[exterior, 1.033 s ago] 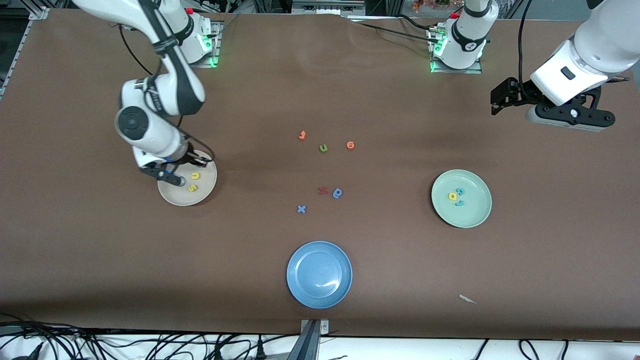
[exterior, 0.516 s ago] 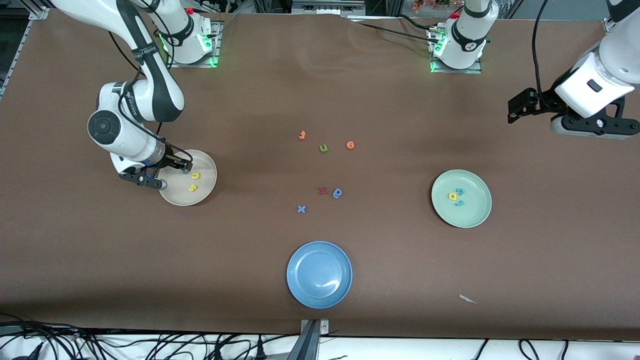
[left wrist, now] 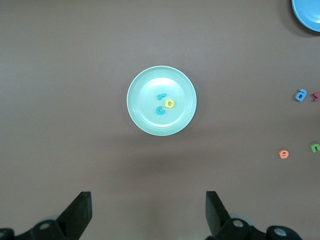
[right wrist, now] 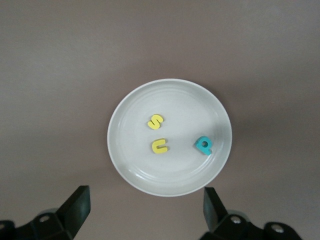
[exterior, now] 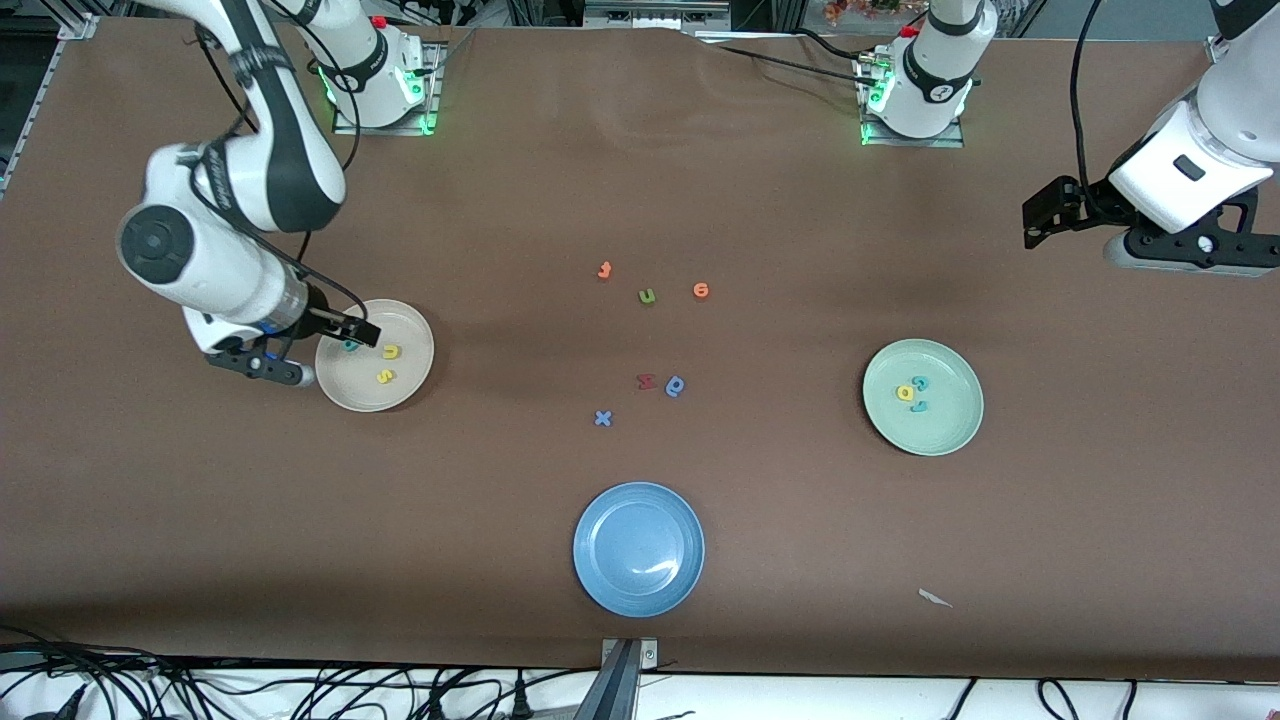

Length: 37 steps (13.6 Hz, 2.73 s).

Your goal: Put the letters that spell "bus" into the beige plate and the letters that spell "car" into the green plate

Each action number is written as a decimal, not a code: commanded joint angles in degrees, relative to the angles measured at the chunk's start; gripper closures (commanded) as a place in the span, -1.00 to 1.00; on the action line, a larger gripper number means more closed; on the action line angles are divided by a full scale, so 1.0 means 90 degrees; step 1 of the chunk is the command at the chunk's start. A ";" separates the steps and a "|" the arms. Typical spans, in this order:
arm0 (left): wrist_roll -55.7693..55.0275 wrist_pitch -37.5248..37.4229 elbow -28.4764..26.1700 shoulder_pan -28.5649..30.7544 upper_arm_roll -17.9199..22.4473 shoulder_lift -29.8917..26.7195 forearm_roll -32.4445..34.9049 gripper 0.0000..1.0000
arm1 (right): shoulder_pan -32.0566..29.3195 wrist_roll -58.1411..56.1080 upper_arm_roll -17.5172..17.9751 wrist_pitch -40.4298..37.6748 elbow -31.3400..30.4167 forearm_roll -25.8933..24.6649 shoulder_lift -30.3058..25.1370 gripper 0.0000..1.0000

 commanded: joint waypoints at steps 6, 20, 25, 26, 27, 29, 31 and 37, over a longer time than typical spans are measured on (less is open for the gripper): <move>0.0044 -0.0085 0.0162 0.0039 -0.0047 -0.0018 -0.0014 -1.00 | -0.0810 -0.1082 0.0128 -0.1871 0.0860 -0.0500 -0.0898 -1.00; 0.0063 -0.0104 0.0172 0.0087 -0.0037 -0.0047 -0.0063 -1.00 | -0.0919 -0.1240 0.0216 -0.2373 0.1466 -0.0490 -0.1301 -1.00; 0.0063 -0.0114 0.0172 0.0078 -0.0047 -0.0067 -0.0063 -1.00 | -0.0909 -0.1270 0.0196 -0.2606 0.1691 -0.0529 -0.1213 -1.00; 0.0054 -0.0153 0.0172 0.0078 -0.0047 -0.0076 -0.0063 -1.00 | -0.0851 -0.1270 0.0196 -0.2674 0.1865 -0.0558 -0.1154 -1.00; 0.0044 -0.0153 0.0172 0.0078 -0.0047 -0.0067 -0.0063 -1.00 | -0.0860 -0.1260 0.0196 -0.2849 0.2080 -0.0548 -0.0980 -1.00; 0.0044 -0.0153 0.0172 0.0078 -0.0047 -0.0067 -0.0063 -1.00 | -0.0841 -0.1260 0.0196 -0.2988 0.2413 -0.0539 -0.0754 -1.00; 0.0044 -0.0153 0.0172 0.0078 -0.0037 -0.0076 -0.0063 -1.00 | -0.0870 -0.1270 0.0196 -0.2997 0.2395 -0.0519 -0.0753 -1.00; 0.0034 -0.0192 0.0172 0.0078 -0.0047 -0.0076 -0.0063 -1.00 | -0.0889 -0.1406 0.0186 -0.2997 0.2375 -0.0490 -0.0744 -1.00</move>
